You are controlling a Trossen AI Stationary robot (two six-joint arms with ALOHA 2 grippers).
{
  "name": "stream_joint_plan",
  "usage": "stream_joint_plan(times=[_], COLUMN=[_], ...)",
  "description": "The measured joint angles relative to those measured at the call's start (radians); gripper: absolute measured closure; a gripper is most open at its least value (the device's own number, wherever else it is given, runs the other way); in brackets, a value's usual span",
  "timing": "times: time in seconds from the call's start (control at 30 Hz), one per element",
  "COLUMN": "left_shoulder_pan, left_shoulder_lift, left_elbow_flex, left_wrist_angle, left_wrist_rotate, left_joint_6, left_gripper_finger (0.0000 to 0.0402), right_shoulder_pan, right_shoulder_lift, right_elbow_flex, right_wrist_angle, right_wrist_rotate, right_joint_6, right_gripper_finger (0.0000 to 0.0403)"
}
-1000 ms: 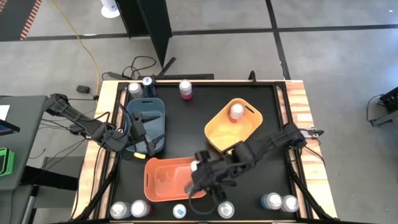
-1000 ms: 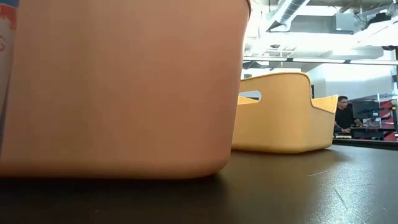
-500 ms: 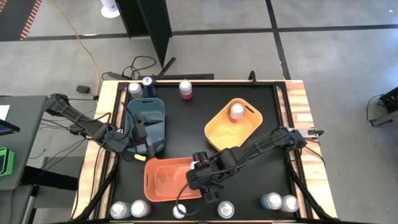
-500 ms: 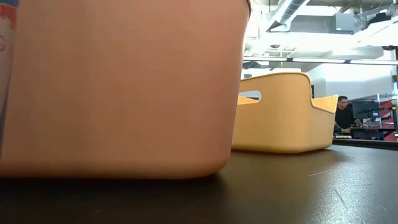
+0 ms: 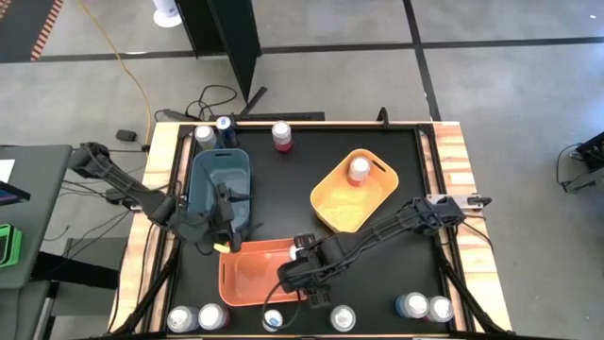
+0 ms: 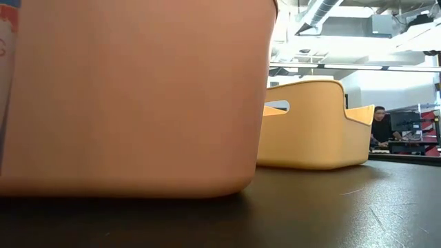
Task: Sort soda cans
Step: Put the blue soda can into the orange bin
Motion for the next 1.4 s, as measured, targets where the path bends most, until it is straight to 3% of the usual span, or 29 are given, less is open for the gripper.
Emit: stream_joint_plan(times=[0.17,0.63,0.9,1.4], left_shoulder_pan=[-0.016,-0.108,-0.108,-0.108], left_shoulder_lift=[0.073,0.261,0.282,0.282], left_elbow_flex=[0.0,0.0,0.0,0.0], left_wrist_angle=[0.175,0.222,0.246,0.245], left_wrist_rotate=[0.01,0.017,0.028,0.032], left_joint_6=[0.092,0.033,0.032,0.034], left_gripper_finger=[0.0042,0.0042,0.0042,0.0042], right_shoulder_pan=[0.0,0.0,0.0,0.014], right_shoulder_lift=[0.034,0.065,0.064,-0.005], right_elbow_flex=[0.0,0.0,0.0,0.01], right_wrist_angle=[-0.016,-0.049,-0.056,-0.062], right_wrist_rotate=[0.008,0.008,0.008,0.034], right_joint_6=[0.007,0.011,0.04,0.04], right_gripper_finger=[0.0169,0.0156,0.0112,0.0106])
